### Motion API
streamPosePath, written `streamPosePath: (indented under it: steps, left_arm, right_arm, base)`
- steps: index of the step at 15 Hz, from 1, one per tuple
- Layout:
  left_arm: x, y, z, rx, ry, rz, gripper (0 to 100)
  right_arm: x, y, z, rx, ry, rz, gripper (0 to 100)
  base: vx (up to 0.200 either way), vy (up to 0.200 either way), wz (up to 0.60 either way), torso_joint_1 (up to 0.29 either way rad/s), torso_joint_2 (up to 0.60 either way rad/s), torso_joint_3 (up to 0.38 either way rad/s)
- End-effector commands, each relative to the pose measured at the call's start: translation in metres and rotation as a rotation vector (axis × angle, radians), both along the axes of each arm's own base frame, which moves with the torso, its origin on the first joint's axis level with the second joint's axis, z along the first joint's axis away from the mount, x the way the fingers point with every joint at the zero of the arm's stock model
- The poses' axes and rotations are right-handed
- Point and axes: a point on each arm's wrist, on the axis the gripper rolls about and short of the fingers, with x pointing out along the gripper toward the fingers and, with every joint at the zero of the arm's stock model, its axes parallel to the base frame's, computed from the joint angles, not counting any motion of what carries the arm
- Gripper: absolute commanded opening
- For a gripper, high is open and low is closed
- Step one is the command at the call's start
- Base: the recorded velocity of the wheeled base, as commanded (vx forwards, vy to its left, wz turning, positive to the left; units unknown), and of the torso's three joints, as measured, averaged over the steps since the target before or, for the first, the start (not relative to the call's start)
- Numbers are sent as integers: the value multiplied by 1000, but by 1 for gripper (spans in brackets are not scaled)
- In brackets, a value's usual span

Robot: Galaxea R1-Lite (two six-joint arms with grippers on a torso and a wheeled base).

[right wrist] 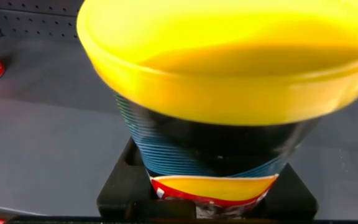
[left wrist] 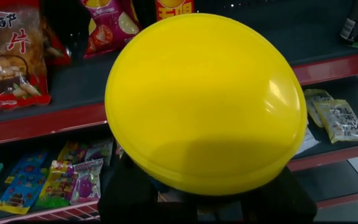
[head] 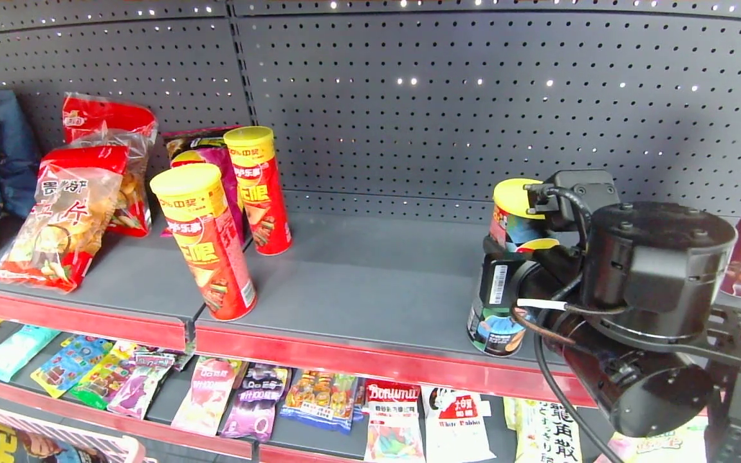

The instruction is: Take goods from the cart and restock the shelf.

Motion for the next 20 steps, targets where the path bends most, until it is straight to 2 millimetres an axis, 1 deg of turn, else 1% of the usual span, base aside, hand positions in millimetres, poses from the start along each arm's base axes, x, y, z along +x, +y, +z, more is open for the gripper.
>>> streamPosePath:
  steps: [1, 7, 12, 17, 20]
  left_arm:
    - [0, 0, 0, 0, 1, 0, 0]
    - [0, 0, 0, 0, -1, 0, 0]
    - [0, 0, 0, 0, -1, 0, 0]
    - [0, 0, 1, 0, -1, 0, 0]
    - [0, 0, 1, 0, -1, 0, 0]
  right_arm:
    - [-1, 1, 0, 0, -1, 6, 0]
    - [-7, 1, -1, -6, 2, 15, 0]
    - [-8, 2, 3, 6, -7, 20, 0]
    - [-14, 4, -4, -14, 9, 42, 0]
    - [-16, 5, -3, -12, 8, 48, 0]
  base:
    - [0, 0, 0, 0, 0, 0]
    - [0, 0, 0, 0, 0, 0]
    - [0, 0, 0, 0, 0, 0]
    - [0, 0, 0, 0, 0, 0]
    - [0, 0, 0, 0, 0, 0]
